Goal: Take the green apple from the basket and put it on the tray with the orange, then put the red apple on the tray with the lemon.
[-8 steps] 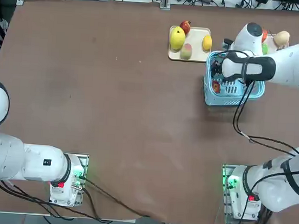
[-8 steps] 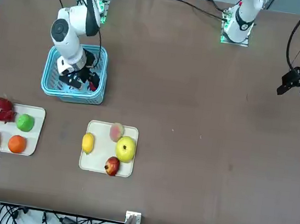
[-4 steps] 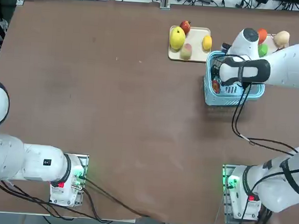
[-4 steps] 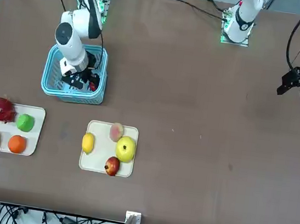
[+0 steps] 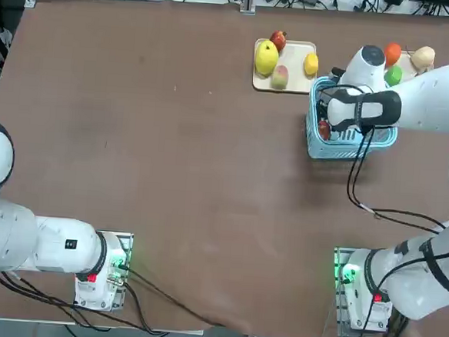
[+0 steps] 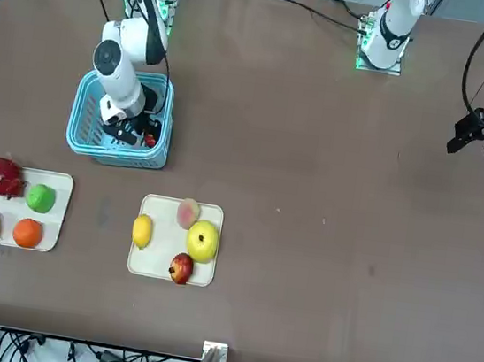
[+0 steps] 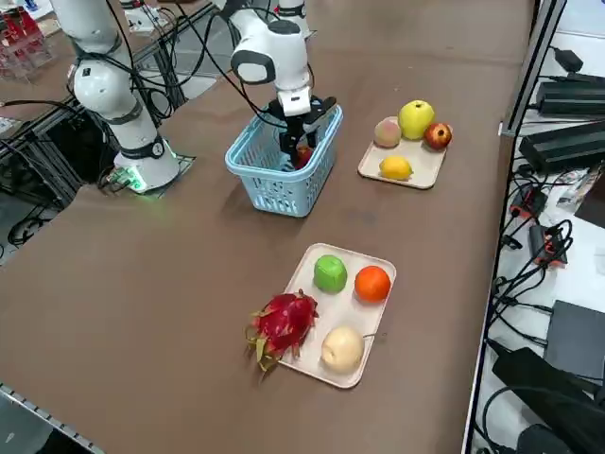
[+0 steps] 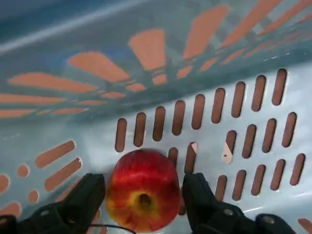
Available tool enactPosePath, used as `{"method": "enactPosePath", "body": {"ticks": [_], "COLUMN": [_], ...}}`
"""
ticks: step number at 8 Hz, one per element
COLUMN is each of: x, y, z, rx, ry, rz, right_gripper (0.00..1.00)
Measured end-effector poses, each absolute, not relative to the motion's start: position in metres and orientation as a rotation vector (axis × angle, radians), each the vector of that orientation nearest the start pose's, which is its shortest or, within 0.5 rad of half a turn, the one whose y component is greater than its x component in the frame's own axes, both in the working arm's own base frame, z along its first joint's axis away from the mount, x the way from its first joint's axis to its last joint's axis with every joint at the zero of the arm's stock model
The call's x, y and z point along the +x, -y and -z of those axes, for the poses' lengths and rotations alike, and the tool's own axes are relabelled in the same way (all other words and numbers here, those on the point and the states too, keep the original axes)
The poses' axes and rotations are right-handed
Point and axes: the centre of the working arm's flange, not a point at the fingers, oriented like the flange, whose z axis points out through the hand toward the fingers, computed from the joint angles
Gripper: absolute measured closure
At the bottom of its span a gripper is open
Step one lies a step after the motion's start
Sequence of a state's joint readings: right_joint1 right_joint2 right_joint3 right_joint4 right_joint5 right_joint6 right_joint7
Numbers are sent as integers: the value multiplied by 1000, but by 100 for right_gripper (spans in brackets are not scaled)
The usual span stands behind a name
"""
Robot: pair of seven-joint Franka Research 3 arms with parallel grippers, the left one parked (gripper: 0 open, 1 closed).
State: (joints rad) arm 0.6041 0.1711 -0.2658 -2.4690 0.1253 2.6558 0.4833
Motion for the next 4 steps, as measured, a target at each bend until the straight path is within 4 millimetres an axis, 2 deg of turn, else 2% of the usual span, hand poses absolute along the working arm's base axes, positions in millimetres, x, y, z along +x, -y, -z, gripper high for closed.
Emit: {"method": "enactPosePath", "body": {"ticks": [4], "x": [455], "y": [-158], "z": [-217], "rx": [-3101], "ry": [-416], "rz": [34], "right_gripper": [2]}}
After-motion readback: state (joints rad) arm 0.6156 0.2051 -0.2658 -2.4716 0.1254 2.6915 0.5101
